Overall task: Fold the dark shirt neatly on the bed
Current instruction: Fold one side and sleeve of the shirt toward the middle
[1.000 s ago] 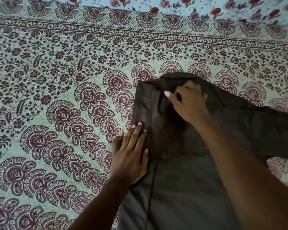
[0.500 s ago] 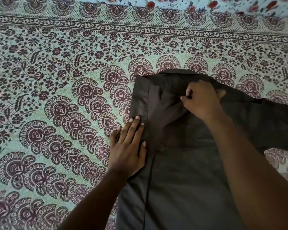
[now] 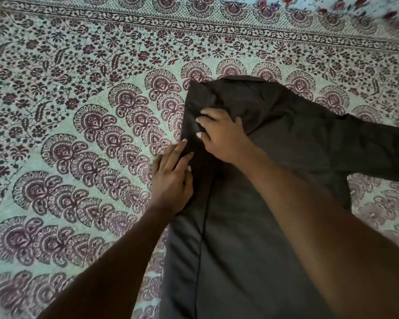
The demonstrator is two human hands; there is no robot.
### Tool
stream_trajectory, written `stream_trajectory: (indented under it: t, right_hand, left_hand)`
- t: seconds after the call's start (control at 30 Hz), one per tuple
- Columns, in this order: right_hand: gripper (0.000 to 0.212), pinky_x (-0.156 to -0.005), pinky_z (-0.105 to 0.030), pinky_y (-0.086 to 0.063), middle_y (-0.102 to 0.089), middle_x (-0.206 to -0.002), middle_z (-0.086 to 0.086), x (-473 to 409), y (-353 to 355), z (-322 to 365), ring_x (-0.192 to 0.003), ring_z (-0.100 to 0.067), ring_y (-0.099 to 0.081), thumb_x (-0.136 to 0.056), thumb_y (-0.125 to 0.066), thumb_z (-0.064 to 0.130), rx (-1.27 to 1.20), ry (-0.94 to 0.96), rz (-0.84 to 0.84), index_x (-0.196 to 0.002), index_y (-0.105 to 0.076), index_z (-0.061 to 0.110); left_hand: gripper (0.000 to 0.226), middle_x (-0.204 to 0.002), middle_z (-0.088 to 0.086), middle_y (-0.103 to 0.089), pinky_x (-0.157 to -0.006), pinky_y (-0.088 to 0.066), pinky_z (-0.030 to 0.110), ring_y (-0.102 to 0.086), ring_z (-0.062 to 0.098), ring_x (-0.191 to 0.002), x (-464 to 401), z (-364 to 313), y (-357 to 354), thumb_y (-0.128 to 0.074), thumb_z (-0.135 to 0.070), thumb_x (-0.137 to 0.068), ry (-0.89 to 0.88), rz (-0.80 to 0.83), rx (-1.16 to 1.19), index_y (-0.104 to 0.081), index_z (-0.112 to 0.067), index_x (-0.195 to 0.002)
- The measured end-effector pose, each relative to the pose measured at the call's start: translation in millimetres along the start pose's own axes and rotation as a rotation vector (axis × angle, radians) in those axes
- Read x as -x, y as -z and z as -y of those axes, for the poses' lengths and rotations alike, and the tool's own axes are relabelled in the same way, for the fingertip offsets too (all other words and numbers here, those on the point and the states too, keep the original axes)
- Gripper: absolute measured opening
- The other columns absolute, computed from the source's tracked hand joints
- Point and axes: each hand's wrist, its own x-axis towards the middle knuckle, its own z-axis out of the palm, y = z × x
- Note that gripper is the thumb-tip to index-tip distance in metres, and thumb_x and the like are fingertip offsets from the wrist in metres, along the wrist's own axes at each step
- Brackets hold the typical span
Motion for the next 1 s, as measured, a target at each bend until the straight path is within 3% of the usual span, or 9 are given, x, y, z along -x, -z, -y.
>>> stream_trajectory:
  t: [0.1,0.27,0.4,0.5,0.63,0.83,0.93,1.0]
  right_hand:
    - [0.052,-0.107,-0.057,-0.035,-0.035,-0.164,-0.003,37.8,-28.0,25.7,-0.154,-0.024,-0.027,-0.102,-0.057,0.040,0.059,0.117,-0.039,-0.148,-0.053,0.017]
    - [0.077,-0.113,-0.070,-0.024,-0.005,-0.175,0.000,115.8,-87.2,60.8,-0.160,-0.035,-0.003,-0.098,-0.037,0.071,0.158,-0.004,0.085,-0.163,-0.024,0.030]
    - [0.078,-0.117,-0.069,-0.023,-0.003,-0.175,-0.001,181.2,-115.1,74.2,-0.160,-0.038,-0.008,-0.099,-0.033,0.073,0.235,0.025,0.058,-0.165,-0.018,0.034]
    - [0.077,-0.120,-0.066,-0.019,0.003,-0.175,0.000,218.8,-120.8,84.2,-0.160,-0.038,-0.005,-0.099,-0.037,0.071,0.154,-0.086,0.059,-0.165,-0.015,0.037]
    - [0.073,-0.120,-0.068,-0.022,0.006,-0.175,0.003,271.0,-130.5,103.6,-0.161,-0.032,-0.001,-0.099,-0.032,0.069,0.180,-0.063,0.082,-0.164,-0.011,0.042]
    - [0.064,-0.122,-0.064,-0.014,0.015,-0.173,0.010,328.4,-134.6,114.9,-0.161,-0.032,0.005,-0.101,-0.031,0.070,0.155,-0.100,0.120,-0.158,-0.002,0.060]
    - [0.063,-0.122,-0.061,-0.018,0.004,-0.175,0.007,349.6,-135.5,129.7,-0.161,-0.033,0.000,-0.101,-0.043,0.062,0.104,-0.110,0.124,-0.159,-0.019,0.055]
    - [0.058,-0.113,-0.061,-0.037,-0.026,-0.168,0.002,363.8,-138.7,139.5,-0.152,-0.034,-0.027,-0.098,-0.058,0.051,0.030,-0.150,0.037,-0.153,-0.044,0.041]
  left_hand:
    - [0.052,-0.170,0.006,-0.030,-0.122,-0.030,0.056,-0.031,0.031,-0.154,67.1,-5.3,8.9,-0.041,-0.027,-0.101,0.063,0.107,-0.088,-0.052,-0.015,-0.150]
    - [0.066,-0.176,0.002,-0.003,-0.126,-0.022,0.054,-0.014,0.027,-0.161,192.9,-30.2,26.4,-0.034,-0.046,-0.108,0.086,0.293,-0.207,-0.019,-0.018,-0.166]
    - [0.072,-0.176,0.002,-0.005,-0.127,-0.018,0.053,-0.008,0.025,-0.162,267.2,-54.5,27.9,-0.029,-0.054,-0.107,0.070,0.368,-0.203,-0.018,-0.015,-0.166]
    - [0.072,-0.175,0.002,-0.010,-0.127,-0.014,0.049,-0.007,0.022,-0.162,298.6,-70.4,28.3,-0.026,-0.056,-0.107,0.040,0.363,-0.172,-0.022,-0.014,-0.165]
    - [0.069,-0.175,0.001,-0.012,-0.126,-0.017,0.050,-0.009,0.021,-0.162,327.3,-76.5,33.7,-0.028,-0.053,-0.108,0.003,0.369,-0.140,-0.025,-0.015,-0.165]
    - [0.067,-0.176,-0.004,-0.006,-0.124,-0.024,0.049,-0.008,0.021,-0.162,384.9,-63.8,54.8,-0.035,-0.047,-0.107,-0.115,0.436,-0.101,-0.018,-0.020,-0.166]
    - [0.064,-0.175,-0.004,-0.012,-0.121,-0.023,0.047,-0.014,0.022,-0.161,414.9,-58.6,64.1,-0.039,-0.042,-0.106,-0.186,0.437,-0.081,-0.027,-0.021,-0.165]
    - [0.057,-0.173,-0.003,-0.020,-0.122,-0.025,0.047,-0.018,0.021,-0.160,431.0,-56.4,67.2,-0.038,-0.036,-0.106,-0.215,0.410,-0.013,-0.037,-0.020,-0.160]
